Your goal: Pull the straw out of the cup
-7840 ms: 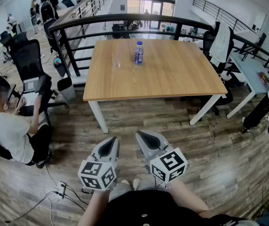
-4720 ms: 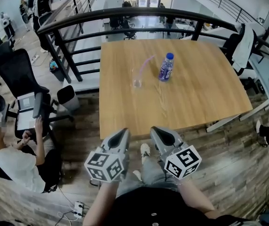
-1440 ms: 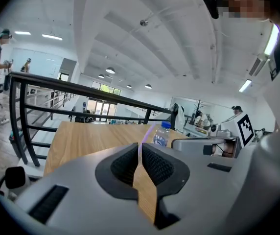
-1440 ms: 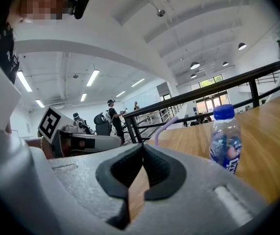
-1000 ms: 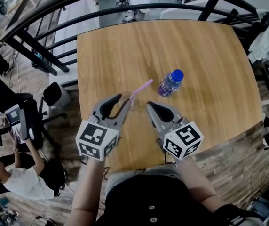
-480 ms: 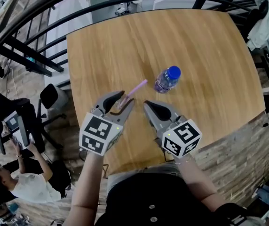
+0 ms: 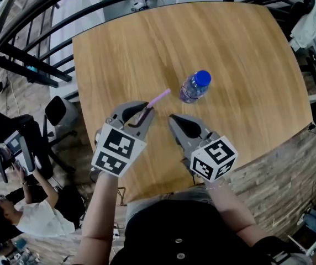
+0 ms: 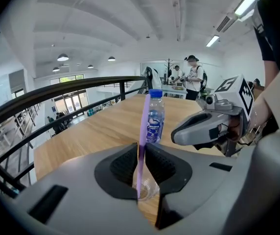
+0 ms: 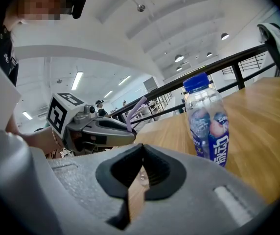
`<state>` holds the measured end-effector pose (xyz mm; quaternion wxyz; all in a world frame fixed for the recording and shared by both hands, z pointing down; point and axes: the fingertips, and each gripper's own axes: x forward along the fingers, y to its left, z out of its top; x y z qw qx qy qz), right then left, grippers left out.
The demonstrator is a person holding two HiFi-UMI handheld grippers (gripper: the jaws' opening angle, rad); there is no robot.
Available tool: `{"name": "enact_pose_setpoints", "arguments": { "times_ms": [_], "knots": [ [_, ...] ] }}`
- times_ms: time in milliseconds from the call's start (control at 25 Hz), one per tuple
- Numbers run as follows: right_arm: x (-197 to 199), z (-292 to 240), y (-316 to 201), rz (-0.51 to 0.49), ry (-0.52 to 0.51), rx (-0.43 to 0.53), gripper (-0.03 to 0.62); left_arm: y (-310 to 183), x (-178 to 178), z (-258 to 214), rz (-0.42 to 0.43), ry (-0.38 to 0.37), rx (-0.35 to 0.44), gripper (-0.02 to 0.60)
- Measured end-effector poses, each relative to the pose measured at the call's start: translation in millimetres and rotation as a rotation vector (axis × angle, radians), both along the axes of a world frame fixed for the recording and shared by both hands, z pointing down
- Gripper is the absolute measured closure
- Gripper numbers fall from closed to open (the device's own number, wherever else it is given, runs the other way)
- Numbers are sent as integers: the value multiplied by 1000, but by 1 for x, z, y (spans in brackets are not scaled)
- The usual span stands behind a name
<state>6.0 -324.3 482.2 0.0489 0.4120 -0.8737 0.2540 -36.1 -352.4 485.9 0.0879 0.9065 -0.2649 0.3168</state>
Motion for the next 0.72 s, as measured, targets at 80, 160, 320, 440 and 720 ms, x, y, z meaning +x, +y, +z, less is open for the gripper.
{"name": "enact_pose_setpoints", "arguments": {
  "times_ms": [80,160,320,440,720],
  "knots": [
    [1,1,1,1,2,-1,595,1,0,2,0,-3,-7,529],
    [2,1,2,1,3,-2,595,1,0,3,2,-10,-10,536],
    [2,-2,6,0,8,4,595,3,-2,2,-9,-7,-14,538],
    [-1,-5,8,7,8,8,595,3,-9,-2,-33,20,-18,540],
    [-1,-15,15,2,0,23,595,3,-19,-17,-104,75,4,541]
  ]
}}
